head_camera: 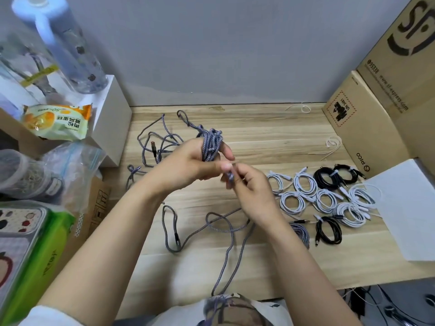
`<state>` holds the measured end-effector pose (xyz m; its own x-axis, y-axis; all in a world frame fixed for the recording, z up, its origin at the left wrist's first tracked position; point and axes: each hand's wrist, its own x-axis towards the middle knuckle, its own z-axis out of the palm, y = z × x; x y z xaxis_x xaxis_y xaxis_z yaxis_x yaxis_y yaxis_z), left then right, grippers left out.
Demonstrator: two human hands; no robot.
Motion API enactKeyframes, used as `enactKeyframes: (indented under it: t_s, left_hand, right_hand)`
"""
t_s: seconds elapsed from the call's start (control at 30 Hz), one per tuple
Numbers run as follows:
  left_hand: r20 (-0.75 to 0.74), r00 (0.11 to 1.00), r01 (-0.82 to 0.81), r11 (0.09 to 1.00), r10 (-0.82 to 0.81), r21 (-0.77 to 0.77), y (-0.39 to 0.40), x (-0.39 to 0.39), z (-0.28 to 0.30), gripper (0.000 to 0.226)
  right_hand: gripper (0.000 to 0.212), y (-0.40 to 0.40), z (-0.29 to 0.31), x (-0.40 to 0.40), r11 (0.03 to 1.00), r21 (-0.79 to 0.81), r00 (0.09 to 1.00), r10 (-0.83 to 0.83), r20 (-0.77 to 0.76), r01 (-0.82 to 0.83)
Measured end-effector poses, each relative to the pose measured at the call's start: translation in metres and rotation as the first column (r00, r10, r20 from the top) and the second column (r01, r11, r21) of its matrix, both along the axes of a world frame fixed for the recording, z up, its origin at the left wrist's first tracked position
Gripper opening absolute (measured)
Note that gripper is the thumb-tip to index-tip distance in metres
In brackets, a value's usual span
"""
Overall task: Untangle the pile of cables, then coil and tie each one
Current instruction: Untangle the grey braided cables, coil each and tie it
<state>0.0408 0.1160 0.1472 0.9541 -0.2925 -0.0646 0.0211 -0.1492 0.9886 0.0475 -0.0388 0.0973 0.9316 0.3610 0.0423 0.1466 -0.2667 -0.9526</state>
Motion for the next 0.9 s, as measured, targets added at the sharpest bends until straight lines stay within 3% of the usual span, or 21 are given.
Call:
enactKeyframes:
  t_s: [0.13,0.27,0.33,0.43,0.5,0.67,0.8,0.9]
  left_hand:
    - [0.096,0.994,-0.072,0.988,0.059,0.134,-0.01,0.0,0.0,0.02]
    - [0.18,0.983,-0.087,0.96,0.039,0.266,-0.016,0.0,0.005,0.019]
    - [0.191,0.981,-0.039,0.944,-0.025,0.329,-0.015,0.0,0.01,0.018]
    - [0.202,0.979,-0.062,0.955,0.002,0.291,-0.012,0.004,0.013,0.022]
    - [0.213,0.974,-0.122,0.965,0.072,0.233,-0.013,0.007,0.01,0.022]
    - [0.253,0.948,-0.263,0.926,0.195,0.271,-0.004,0.009,-0.008,0.012]
    - [0.256,0.964,-0.172,0.896,0.069,0.409,-0.005,0.004,-0.012,0.02]
    - [0.131,0.991,-0.052,0.929,0.004,0.367,-0.006,0.001,-0.012,0.038]
  right_hand:
    - [0.02,0.0,0.005,0.006,0.998,-0.013,0.994,-0.052,0.091,0.053]
    - [0.027,-0.005,0.006,0.009,0.994,-0.104,0.999,0.035,-0.019,-0.037]
    - [0.025,-0.009,0.007,0.012,0.974,-0.158,0.986,0.157,-0.063,-0.165]
    - [0.021,-0.006,0.014,-0.002,0.911,0.049,0.903,0.412,-0.123,-0.409]
    - [0.02,-0.005,0.019,-0.011,0.872,0.267,0.881,0.454,-0.13,-0.41]
    - [0.025,-0.016,0.036,-0.01,0.828,0.494,0.914,0.379,-0.146,-0.265]
    - [0.018,-0.02,0.05,-0.012,0.875,0.474,0.978,0.17,-0.12,-0.094]
    - [0.024,-0.019,0.061,-0.012,0.89,0.455,0.995,0.072,-0.067,-0.034]
